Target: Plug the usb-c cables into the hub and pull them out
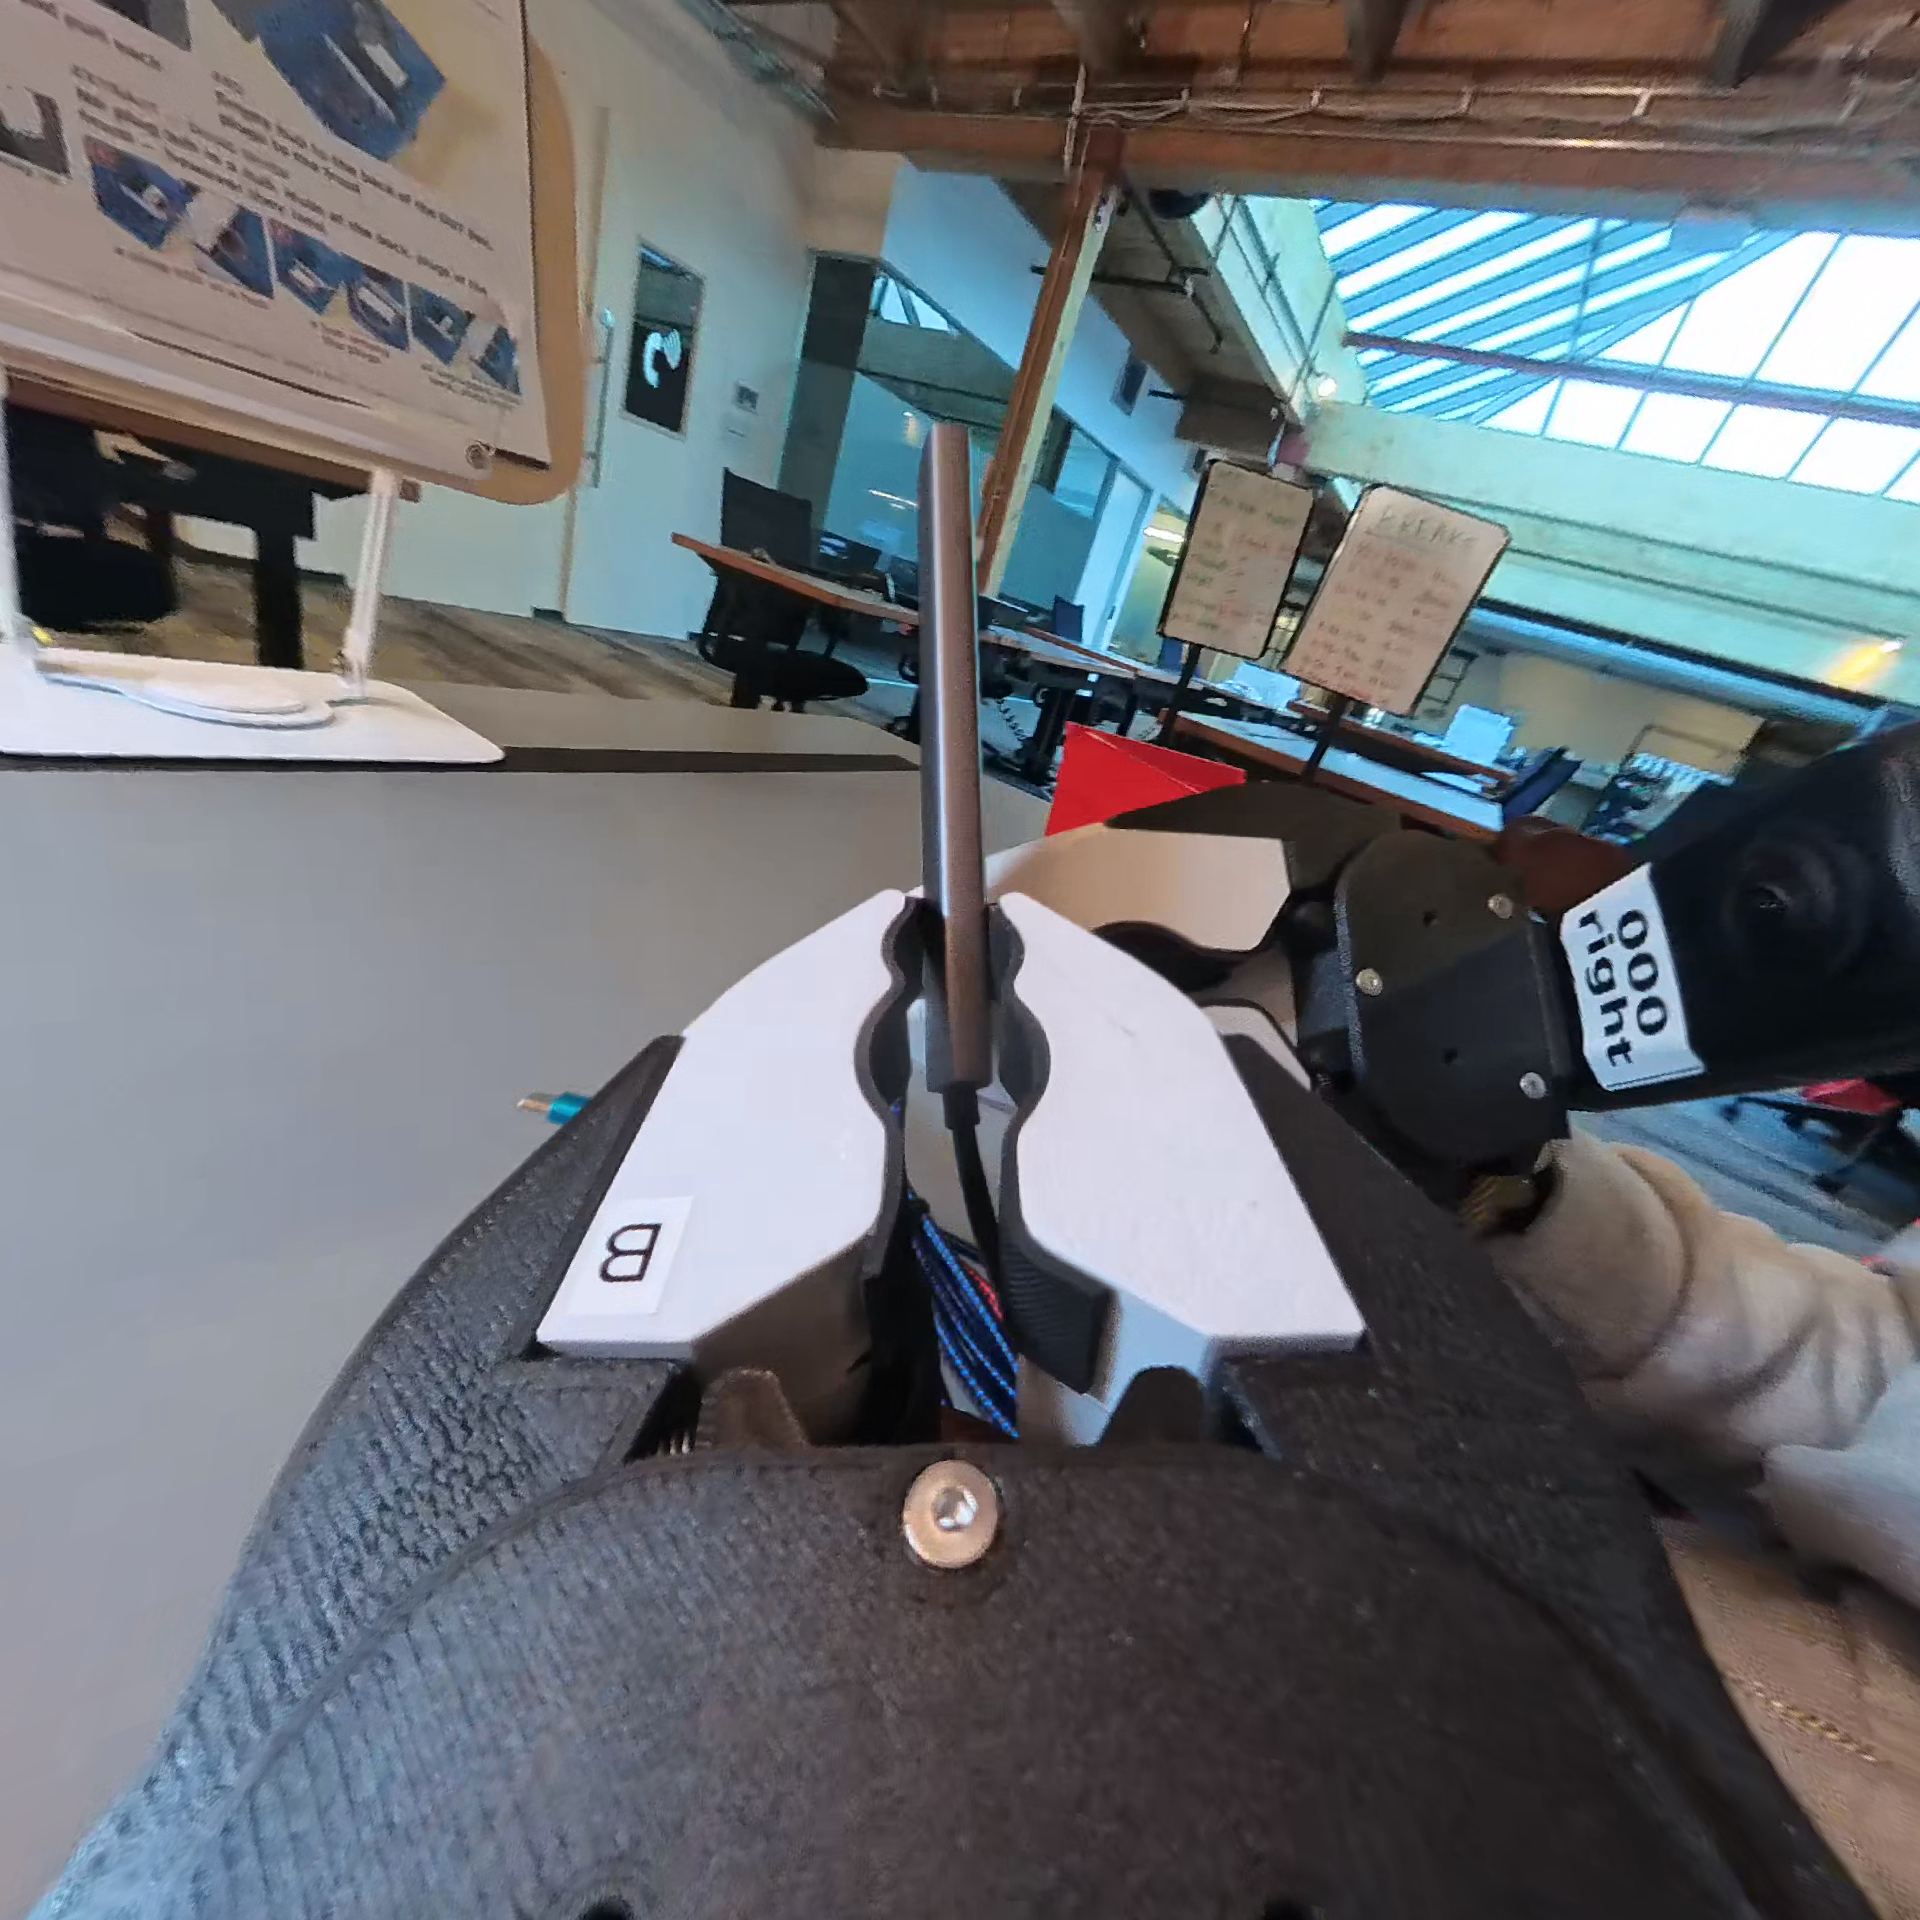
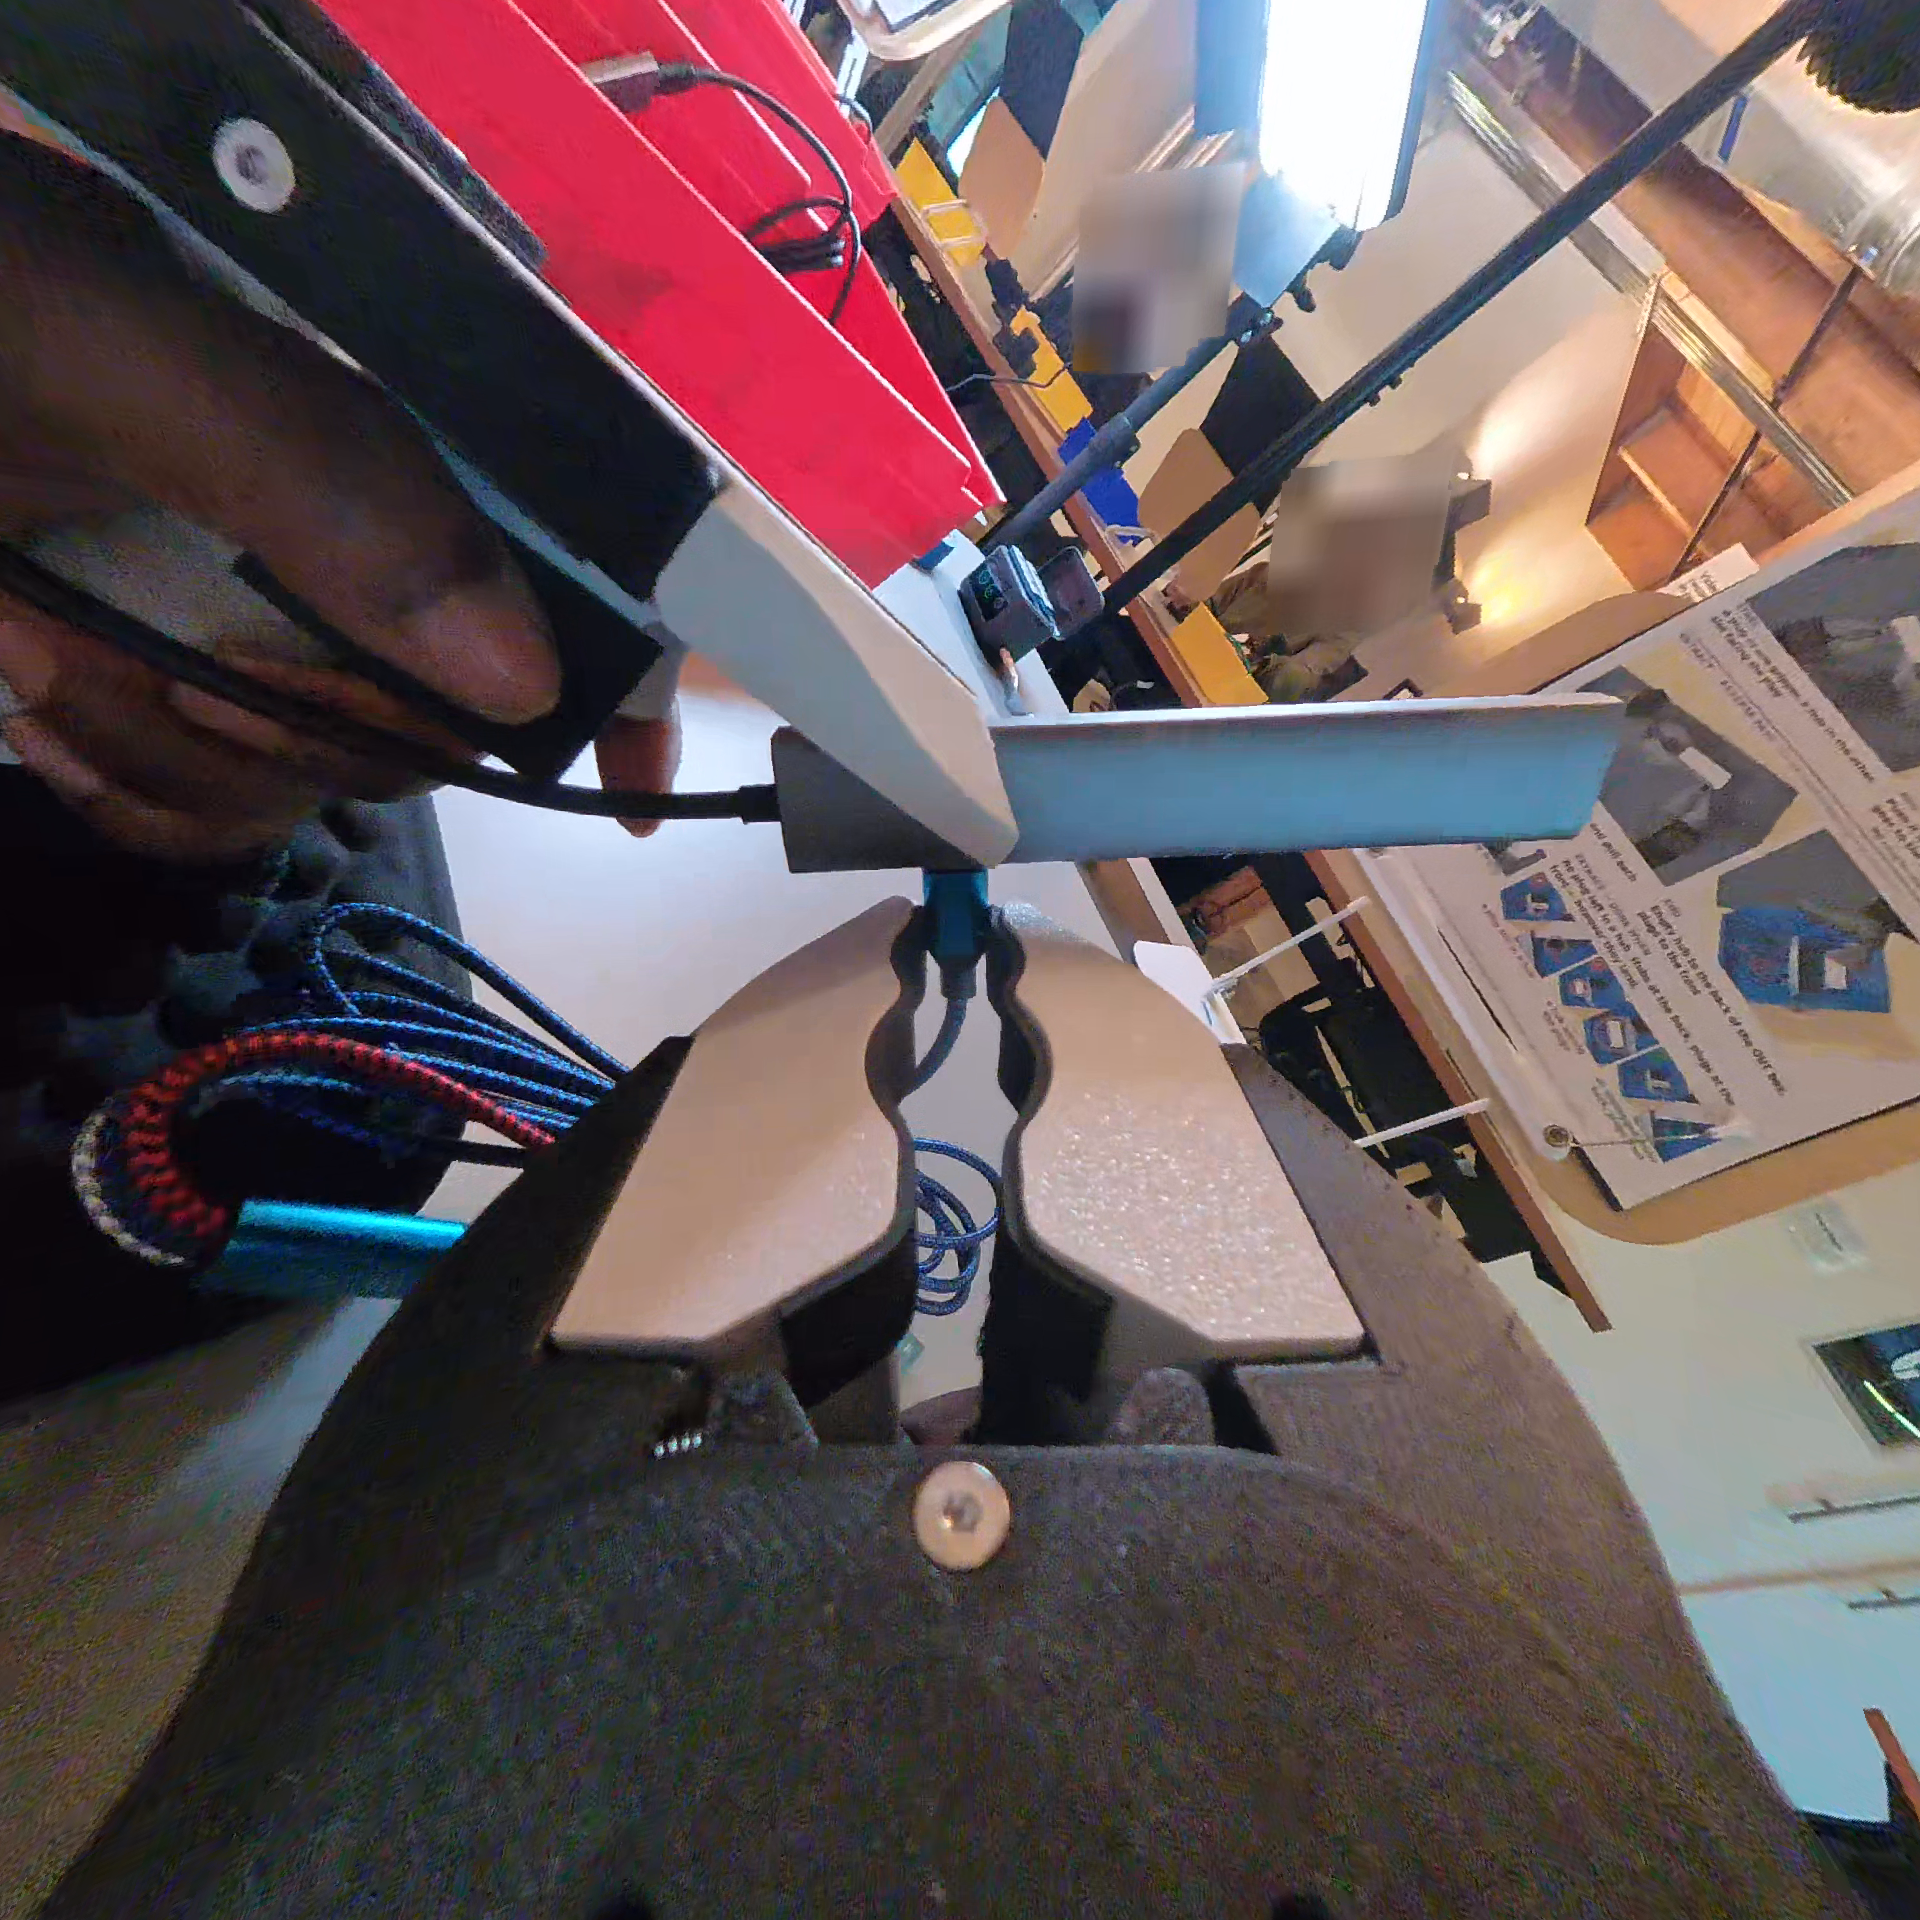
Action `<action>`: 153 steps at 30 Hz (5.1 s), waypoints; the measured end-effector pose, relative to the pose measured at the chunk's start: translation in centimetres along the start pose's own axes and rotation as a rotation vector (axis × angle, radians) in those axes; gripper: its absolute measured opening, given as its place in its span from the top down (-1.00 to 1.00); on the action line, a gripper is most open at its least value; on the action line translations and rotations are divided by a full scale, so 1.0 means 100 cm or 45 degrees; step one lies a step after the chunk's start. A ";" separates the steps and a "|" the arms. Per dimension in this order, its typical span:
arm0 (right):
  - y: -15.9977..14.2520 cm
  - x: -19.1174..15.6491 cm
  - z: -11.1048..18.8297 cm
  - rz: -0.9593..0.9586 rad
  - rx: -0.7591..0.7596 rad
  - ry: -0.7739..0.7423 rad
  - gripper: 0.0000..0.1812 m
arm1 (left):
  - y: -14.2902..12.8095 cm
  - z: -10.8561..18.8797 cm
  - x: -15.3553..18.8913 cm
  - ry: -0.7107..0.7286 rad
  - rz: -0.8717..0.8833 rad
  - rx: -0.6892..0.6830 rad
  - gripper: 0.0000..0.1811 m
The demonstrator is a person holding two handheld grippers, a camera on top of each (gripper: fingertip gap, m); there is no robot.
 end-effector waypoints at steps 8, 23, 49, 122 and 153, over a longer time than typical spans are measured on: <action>0.008 -0.004 0.000 0.081 0.050 -0.063 0.88 | 0.002 0.003 0.001 0.000 -0.003 0.027 0.90; -0.003 0.058 0.007 -0.597 0.195 -0.193 0.88 | 0.041 0.058 -0.039 0.229 -0.125 0.360 0.89; -0.059 0.275 0.341 -0.712 0.424 -1.793 0.88 | 0.026 0.051 -0.049 0.220 0.010 0.278 0.89; -0.133 0.383 0.345 -0.646 -0.086 -1.033 0.89 | 0.026 0.047 -0.045 0.091 0.116 0.323 0.84; -0.102 0.321 0.243 -1.027 0.101 -1.045 -0.08 | 0.025 0.045 -0.045 0.094 0.099 0.319 0.82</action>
Point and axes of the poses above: each gripper's, where its closed fingertips meet, z back along the fingers, y out of its top, x = y × z across the jaws, the point moved 3 cm from there along z, back along the fingers, and after that the axes turned 13 degrees about -z, right-handed, at the moved point
